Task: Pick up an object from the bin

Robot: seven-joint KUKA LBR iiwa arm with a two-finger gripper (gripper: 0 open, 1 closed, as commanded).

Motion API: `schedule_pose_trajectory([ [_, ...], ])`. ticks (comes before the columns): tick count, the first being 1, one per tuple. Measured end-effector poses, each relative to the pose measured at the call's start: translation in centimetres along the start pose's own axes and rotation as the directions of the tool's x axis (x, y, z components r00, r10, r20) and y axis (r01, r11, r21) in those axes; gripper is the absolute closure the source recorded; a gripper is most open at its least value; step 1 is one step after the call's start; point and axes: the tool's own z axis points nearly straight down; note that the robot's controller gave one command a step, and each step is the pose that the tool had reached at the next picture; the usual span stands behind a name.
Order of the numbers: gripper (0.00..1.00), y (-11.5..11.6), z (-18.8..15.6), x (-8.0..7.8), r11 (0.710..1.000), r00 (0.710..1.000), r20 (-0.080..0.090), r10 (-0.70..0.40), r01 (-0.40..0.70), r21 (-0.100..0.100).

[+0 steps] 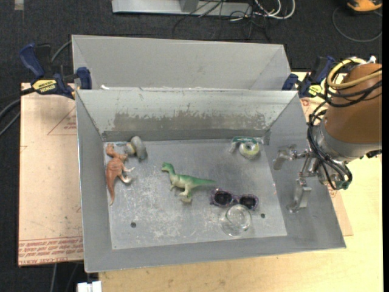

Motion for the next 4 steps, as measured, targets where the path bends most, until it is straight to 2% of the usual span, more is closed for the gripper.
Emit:
schedule_pose_trajectory([
  [1,0.0,0.0,0.0,0.0,1.0,1.0,0.0,0.0,0.0,0.0],
  [2,0.0,2.4,7.5,-0.5,0.994,0.994,0.004,-0.113,0.113,0.001],
  [3,0.0,2.3,11.3,-4.5,0.921,0.921,0.004,-0.389,0.389,0.001],
  [4,0.0,6.8,13.2,-1.6,0.945,0.945,0.003,-0.328,0.328,-0.003],
])
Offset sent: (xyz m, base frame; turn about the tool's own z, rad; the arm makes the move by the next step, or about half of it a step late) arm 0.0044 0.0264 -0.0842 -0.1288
